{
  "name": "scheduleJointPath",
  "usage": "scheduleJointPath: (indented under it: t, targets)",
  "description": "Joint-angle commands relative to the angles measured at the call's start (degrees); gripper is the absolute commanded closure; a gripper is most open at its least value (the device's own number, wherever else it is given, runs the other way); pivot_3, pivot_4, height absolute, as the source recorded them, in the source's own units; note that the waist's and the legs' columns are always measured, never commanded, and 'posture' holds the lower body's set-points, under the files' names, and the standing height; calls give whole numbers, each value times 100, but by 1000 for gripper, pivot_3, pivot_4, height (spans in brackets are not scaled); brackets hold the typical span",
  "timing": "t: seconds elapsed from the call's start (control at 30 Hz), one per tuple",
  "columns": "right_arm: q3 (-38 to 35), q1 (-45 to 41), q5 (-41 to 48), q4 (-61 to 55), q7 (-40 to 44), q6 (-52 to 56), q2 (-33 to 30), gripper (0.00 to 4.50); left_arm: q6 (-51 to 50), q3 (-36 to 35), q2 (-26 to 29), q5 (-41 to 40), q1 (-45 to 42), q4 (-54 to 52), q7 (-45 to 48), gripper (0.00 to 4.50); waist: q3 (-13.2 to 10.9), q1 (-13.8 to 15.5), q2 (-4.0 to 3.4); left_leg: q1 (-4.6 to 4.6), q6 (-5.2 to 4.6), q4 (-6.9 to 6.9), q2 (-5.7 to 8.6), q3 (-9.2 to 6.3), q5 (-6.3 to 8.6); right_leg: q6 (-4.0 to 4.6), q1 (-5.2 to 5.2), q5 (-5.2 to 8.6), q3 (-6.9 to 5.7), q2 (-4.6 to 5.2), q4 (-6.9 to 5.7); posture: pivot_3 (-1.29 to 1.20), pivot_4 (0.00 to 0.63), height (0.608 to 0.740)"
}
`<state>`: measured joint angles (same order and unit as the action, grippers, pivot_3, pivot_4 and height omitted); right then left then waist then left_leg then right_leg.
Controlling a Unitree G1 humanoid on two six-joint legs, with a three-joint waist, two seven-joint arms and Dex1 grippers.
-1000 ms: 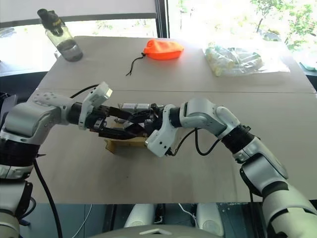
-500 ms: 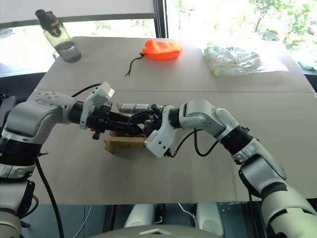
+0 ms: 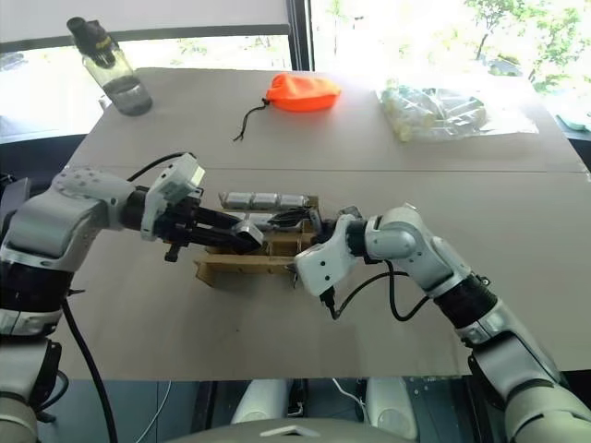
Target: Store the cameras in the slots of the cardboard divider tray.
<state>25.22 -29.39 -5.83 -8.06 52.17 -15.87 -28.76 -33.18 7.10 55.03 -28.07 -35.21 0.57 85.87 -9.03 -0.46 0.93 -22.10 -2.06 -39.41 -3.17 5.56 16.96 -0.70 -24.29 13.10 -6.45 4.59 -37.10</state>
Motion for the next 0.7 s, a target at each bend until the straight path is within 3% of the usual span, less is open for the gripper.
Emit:
scheduleJointPath:
  t: [0.03, 0.13, 0.23, 0.47, 0.7]
  targets:
    - [-705, 916, 1418, -1077, -72, 1502, -103, 0, 546, -288, 233, 174, 132, 135, 169, 3709, 0, 10, 0, 0, 0, 1, 0, -2, 0, 1, 1, 0, -2, -1, 0, 0, 150, 726]
    - [-1175, 1906, 2394, -1547, -105, 2369, -239, 0, 1085, -295, 257, 401, 221, 359, 235, 3709, 0, 38, 1, 1, -1, 0, 4, 0, 0, 0, 4, -1, -3, -1, 0, 0, 150, 726]
    - [-1637, 2716, 3158, -1703, 74, 2494, -275, 0, 1685, -276, 301, 625, 310, 636, 428, 3709, 1, 64, 2, 5, -3, -2, 5, 0, 2, 0, 6, 0, 0, -1, 0, 0, 150, 726]
    - [-2284, 3782, 3573, -1552, 506, 2022, -372, 0, 2700, -29, 207, 1211, 44, 1569, 655, 3709, 3, 120, 5, 17, -5, -2, 3, -5, 2, -2, 7, 1, 13, -11, -2, 0, 150, 726]
    - [-2425, 4042, 3801, -1519, 678, 1844, -235, 0, 3016, 160, -19, 1375, -321, 2031, 663, 3709, 5, 126, 8, 16, -6, -3, 3, -5, 2, -1, 7, 0, 15, -13, -3, 0, 150, 726]
